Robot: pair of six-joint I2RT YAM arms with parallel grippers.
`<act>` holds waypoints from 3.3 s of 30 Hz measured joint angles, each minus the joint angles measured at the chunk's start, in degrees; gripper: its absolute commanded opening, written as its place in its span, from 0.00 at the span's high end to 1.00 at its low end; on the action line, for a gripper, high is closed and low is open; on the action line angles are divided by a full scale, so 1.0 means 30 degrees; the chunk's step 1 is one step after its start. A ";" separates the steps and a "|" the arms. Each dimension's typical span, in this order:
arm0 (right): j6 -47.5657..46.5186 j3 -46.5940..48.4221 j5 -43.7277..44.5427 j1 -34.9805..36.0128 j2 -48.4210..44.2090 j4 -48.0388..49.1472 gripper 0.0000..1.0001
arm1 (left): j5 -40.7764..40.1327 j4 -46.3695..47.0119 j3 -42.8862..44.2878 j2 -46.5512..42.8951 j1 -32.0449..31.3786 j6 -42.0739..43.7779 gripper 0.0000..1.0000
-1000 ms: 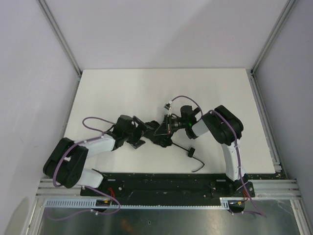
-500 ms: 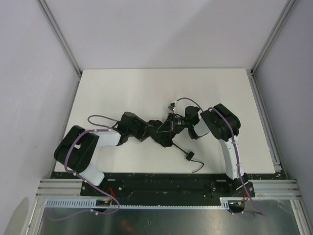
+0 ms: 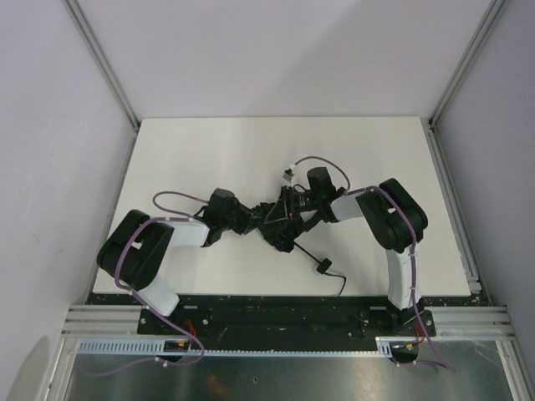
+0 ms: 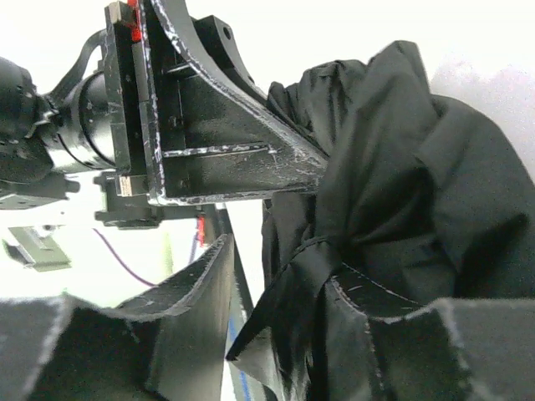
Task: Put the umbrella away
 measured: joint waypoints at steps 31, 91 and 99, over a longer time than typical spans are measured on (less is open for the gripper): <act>-1.6254 0.1508 2.1201 0.8313 -0.7133 -1.3311 0.31 | -0.0240 -0.0736 -0.0044 -0.0503 -0.0204 -0.0168 0.94; -0.6331 -0.2900 0.3628 0.2477 -0.2586 -0.1151 1.00 | 0.1282 -0.1202 -0.0765 -0.1209 -0.0131 -0.0634 0.84; -0.6856 -0.2907 0.5064 0.2667 -0.4153 -0.4255 0.40 | 0.1508 -0.0816 -0.0772 -0.1297 -0.0415 -0.0160 1.00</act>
